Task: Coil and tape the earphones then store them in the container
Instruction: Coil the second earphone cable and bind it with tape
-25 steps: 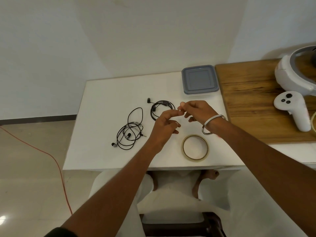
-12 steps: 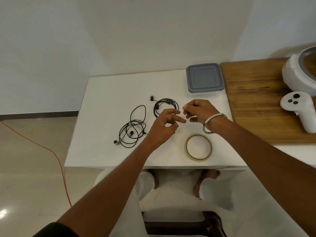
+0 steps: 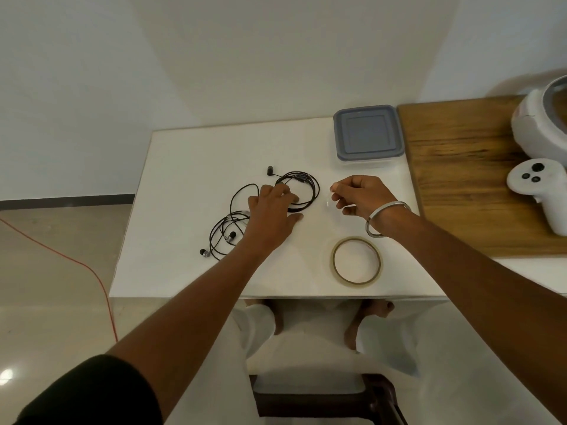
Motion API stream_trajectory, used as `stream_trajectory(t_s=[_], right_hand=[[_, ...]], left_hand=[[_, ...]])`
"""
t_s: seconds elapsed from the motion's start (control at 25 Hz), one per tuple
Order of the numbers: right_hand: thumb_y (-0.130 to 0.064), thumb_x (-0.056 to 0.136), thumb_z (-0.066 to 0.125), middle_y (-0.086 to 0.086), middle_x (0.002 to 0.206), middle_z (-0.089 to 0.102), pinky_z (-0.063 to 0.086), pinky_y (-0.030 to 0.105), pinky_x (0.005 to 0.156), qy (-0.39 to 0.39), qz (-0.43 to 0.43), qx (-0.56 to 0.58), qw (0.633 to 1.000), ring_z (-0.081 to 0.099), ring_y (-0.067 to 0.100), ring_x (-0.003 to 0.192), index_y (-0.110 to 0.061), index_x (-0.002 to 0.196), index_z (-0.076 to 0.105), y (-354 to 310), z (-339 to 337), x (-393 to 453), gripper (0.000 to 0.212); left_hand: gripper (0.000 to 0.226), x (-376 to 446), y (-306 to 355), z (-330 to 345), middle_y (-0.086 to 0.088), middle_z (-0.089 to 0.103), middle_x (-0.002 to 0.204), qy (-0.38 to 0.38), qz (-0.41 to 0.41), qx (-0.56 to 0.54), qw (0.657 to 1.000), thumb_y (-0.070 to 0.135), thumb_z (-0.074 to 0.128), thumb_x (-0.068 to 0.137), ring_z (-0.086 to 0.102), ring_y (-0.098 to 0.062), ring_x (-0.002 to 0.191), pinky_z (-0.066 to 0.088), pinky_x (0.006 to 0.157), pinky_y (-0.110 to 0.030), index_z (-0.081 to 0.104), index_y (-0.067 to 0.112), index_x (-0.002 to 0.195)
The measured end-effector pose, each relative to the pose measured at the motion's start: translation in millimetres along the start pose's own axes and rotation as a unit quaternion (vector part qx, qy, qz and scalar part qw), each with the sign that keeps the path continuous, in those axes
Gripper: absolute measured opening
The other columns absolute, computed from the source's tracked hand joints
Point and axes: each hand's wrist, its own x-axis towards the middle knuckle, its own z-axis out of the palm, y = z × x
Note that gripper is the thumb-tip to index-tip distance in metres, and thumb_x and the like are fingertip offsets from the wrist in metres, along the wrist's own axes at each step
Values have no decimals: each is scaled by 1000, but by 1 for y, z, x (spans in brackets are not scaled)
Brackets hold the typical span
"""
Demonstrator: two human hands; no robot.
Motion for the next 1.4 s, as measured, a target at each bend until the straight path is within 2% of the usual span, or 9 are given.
stream_trajectory(t_s=[0.2,0.32,0.4,0.52,0.64,0.96,1.2,1.28,1.4], right_hand=[[-16,88,62,7,81,67,54,30,68,7,-3,12,1000,60,16,67,-6,94,66,3,-1,3,13],[-17,88,62,7,83,67,55,27,65,16,-12,12,1000,60,16,69,-6,95,67,6,0,4,15],[-18,88,62,7,83,68,54,25,64,25,-23,15,999,61,16,69,-6,97,68,6,-1,6,16],[-19,88,62,5,83,67,54,24,65,38,-36,7,999,61,15,69,-7,97,68,5,-2,9,16],[-19,88,62,5,82,67,55,25,66,37,-45,10,998,60,15,68,-9,95,69,5,-1,11,15],[-17,89,60,5,82,66,55,24,65,25,-58,29,998,59,14,67,-9,96,69,8,2,14,14],[-17,88,60,6,84,66,54,27,67,18,-64,37,997,59,15,71,-10,95,69,8,4,13,13],[-21,88,61,3,92,67,53,27,70,4,-73,31,997,60,15,80,-16,93,69,7,5,14,11],[-24,85,65,0,104,68,48,25,85,-46,-93,42,994,61,12,98,-25,91,68,4,10,16,6]], left_hand=[[29,3,-1,3,7,57,116,5,15,24,1000,38,64,88,44,-19,117,29,90,-38,66,20,112],[23,12,3,0,4,56,118,87,5,-9,996,37,60,90,45,-19,116,26,88,-37,66,20,105],[26,27,5,-4,0,51,126,137,3,-11,991,26,61,89,43,-22,120,27,94,-36,63,18,113],[43,57,1,-9,-1,50,133,34,20,27,999,20,62,87,42,-23,126,25,105,-37,55,17,130],[37,74,-6,-8,0,55,123,-43,28,31,998,24,64,88,49,-21,118,25,103,-36,59,17,124],[19,72,-14,5,-7,60,107,-11,12,151,988,21,53,96,52,-28,103,32,88,-39,61,9,108],[7,53,-27,14,-7,58,80,68,62,191,977,5,62,86,55,-29,74,44,68,-42,56,8,90],[4,55,-27,10,-3,58,70,48,92,173,979,6,51,94,52,-26,68,40,74,-42,53,9,95],[18,53,-15,-9,2,53,66,-54,109,58,991,20,31,105,45,-19,61,33,81,-37,45,10,109]])
